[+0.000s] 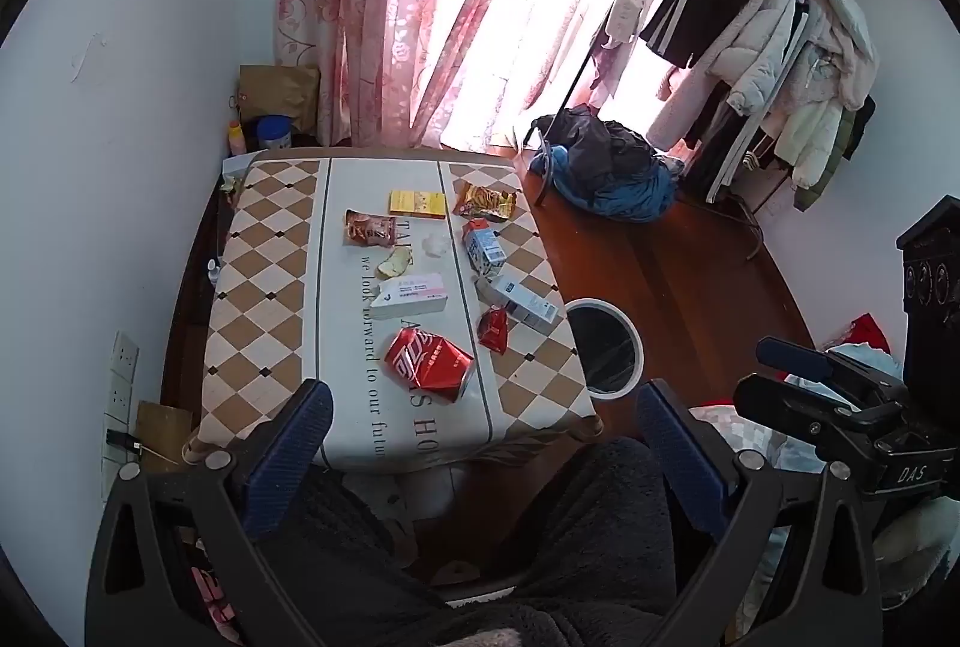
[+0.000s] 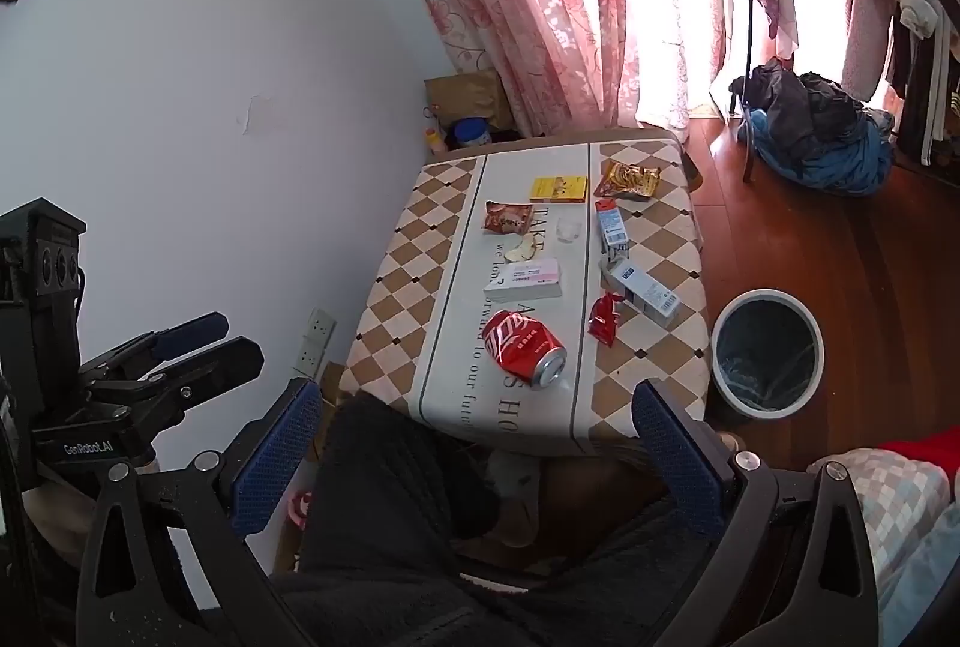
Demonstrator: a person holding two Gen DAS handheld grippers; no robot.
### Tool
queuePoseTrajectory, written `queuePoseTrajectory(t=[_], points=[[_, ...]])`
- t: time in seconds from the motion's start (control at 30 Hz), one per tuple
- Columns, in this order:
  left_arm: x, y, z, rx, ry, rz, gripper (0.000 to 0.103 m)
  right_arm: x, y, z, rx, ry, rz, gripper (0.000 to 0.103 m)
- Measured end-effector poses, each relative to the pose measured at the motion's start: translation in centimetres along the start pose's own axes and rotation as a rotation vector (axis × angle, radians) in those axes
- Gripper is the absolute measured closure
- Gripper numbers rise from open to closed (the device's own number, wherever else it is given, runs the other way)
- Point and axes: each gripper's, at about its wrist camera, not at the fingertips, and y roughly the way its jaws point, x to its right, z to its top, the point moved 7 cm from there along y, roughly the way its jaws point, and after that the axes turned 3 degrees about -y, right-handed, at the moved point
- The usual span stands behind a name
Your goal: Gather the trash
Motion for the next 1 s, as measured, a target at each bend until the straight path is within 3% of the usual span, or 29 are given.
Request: queuePoseTrajectory(t=[1.0], points=[[0.39,-0.4,0.27,0.008,-0.013,-0.074,0.0,-0.09,-0.89,0.46,-0.006,0.004,0.0,0.0]])
